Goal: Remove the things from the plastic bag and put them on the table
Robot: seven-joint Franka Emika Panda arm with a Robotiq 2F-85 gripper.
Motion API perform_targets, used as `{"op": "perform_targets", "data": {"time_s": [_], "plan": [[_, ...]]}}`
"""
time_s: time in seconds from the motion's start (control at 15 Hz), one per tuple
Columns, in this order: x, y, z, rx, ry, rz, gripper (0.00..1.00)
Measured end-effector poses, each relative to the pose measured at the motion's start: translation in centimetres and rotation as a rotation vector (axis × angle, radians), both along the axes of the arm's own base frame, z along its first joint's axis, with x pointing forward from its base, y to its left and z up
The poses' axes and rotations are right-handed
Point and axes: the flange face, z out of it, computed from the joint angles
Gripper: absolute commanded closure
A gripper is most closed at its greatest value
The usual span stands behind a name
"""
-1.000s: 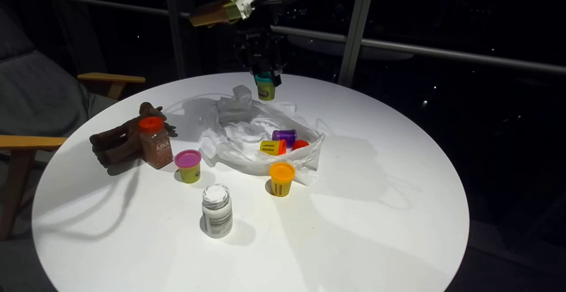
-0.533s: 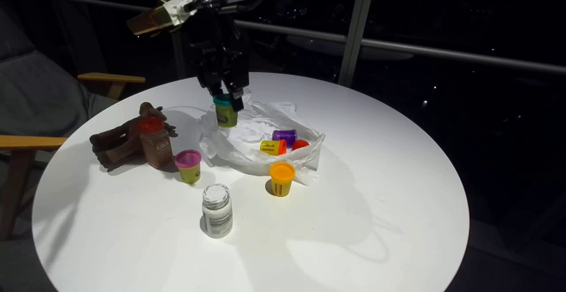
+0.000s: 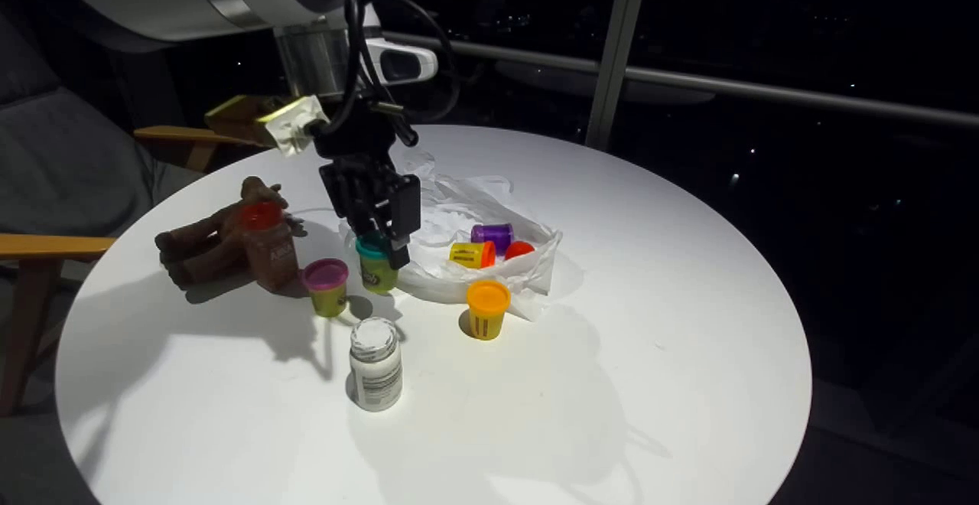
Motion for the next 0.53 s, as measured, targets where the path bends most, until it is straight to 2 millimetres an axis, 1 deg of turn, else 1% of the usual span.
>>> {"op": "perform_targets", "data": {"time_s": [0.27,0.33,0.4,0.47,0.53], "plan": [[-0.7,0.0,-3.1,0.001,0.038,0.015,0.77],[-0.8,0.1,-3.9,0.001,0.048,0.019,0.60],[-1.0,0.2,-4.6,0.001,0.057,0.023,0.27],[-1.2,0.2,-5.2,0.000,0.067,0.025,0.27],[-1.3,0.2,-5.6,-0.002,0.074,0.026,0.19]]}}
